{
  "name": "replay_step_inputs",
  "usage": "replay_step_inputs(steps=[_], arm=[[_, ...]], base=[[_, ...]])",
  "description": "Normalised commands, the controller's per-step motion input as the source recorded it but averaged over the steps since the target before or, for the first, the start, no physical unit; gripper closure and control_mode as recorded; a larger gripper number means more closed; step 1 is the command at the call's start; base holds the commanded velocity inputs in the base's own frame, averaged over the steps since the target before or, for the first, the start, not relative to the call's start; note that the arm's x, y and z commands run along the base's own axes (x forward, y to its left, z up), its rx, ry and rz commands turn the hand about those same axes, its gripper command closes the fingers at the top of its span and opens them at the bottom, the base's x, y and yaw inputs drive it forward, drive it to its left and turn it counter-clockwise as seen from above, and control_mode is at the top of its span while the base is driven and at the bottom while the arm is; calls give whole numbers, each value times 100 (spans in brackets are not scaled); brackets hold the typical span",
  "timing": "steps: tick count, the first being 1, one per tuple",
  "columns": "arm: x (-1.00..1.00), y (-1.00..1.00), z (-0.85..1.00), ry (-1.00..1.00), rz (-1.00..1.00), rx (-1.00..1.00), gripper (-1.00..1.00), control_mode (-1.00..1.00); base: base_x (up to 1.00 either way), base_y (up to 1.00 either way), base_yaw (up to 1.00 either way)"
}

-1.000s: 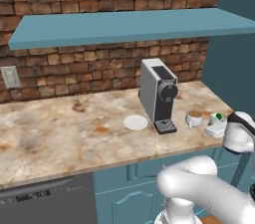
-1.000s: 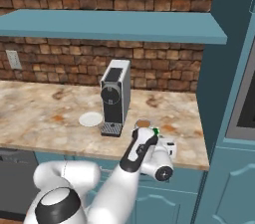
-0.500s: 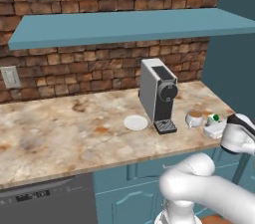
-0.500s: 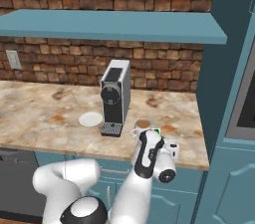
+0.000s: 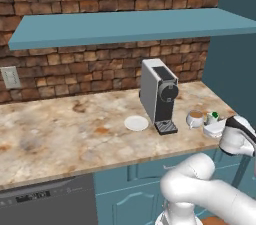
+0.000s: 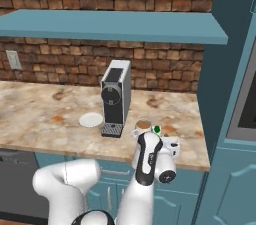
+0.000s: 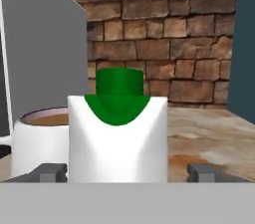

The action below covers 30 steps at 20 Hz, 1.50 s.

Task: Take a sugar cube from the saucer and place it inside the coffee. Then, grab milk from the fridge and place it next to the coffee on the counter to sweeten the coffee.

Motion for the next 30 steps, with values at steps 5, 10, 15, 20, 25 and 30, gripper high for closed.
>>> replay_step_inputs(steps=[5, 10, 15, 20, 25, 30], arm=[[-42, -12, 31, -16, 0, -1, -100, -100], [-15, -18, 78, -9, 0, 0, -100, -100], [-74, 12, 78, 0, 0, -5, -100, -100], [-100, 26, 57, 5, 0, -8, -100, -100], [-82, 5, 97, 7, 0, -2, -100, -100], [-35, -22, 70, -2, 5, 2, -100, -100]], base=[[0, 0, 0], [0, 0, 0], [0, 0, 0], [0, 0, 0], [0, 0, 0], [0, 0, 0]])
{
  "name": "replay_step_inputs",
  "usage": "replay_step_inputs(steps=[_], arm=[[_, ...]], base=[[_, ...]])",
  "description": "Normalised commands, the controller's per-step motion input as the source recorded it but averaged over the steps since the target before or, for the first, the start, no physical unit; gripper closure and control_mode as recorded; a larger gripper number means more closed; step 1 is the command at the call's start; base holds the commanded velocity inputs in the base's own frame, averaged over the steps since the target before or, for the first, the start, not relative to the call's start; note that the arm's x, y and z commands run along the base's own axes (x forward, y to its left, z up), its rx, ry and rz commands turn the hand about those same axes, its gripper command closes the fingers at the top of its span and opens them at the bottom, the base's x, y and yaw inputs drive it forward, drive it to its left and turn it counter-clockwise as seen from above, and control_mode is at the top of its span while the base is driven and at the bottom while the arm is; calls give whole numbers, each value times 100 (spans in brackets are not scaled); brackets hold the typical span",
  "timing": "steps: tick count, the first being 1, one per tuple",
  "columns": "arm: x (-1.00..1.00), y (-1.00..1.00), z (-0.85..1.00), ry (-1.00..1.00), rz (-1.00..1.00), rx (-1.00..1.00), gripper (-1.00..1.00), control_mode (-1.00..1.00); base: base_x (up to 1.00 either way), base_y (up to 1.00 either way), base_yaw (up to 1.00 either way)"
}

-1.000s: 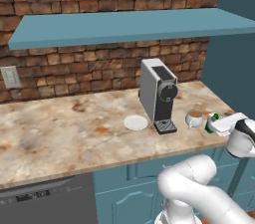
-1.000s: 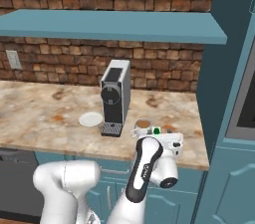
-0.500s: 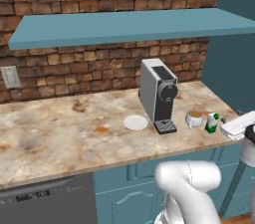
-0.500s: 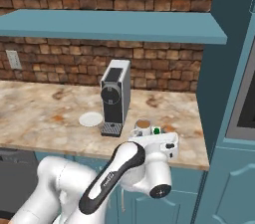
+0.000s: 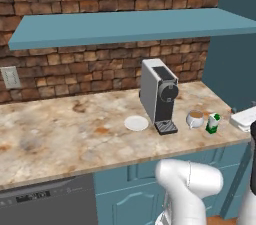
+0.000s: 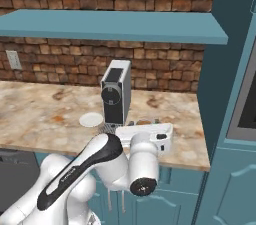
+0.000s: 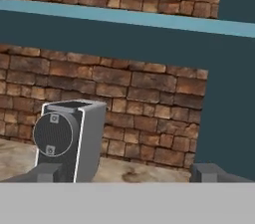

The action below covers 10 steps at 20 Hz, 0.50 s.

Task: Take a sugar cube from the saucer and place it inside the coffee. Then, grab milk from the fridge and place it next to the coffee on the counter to sweeten the coffee.

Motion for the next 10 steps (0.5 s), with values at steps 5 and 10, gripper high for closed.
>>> replay_step_inputs(steps=[5, 10], arm=[[-28, -39, 0, -5, 0, 13, -100, -100], [-33, -41, 0, -5, 0, 12, -100, -100]], base=[[0, 0, 0], [0, 0, 0]])
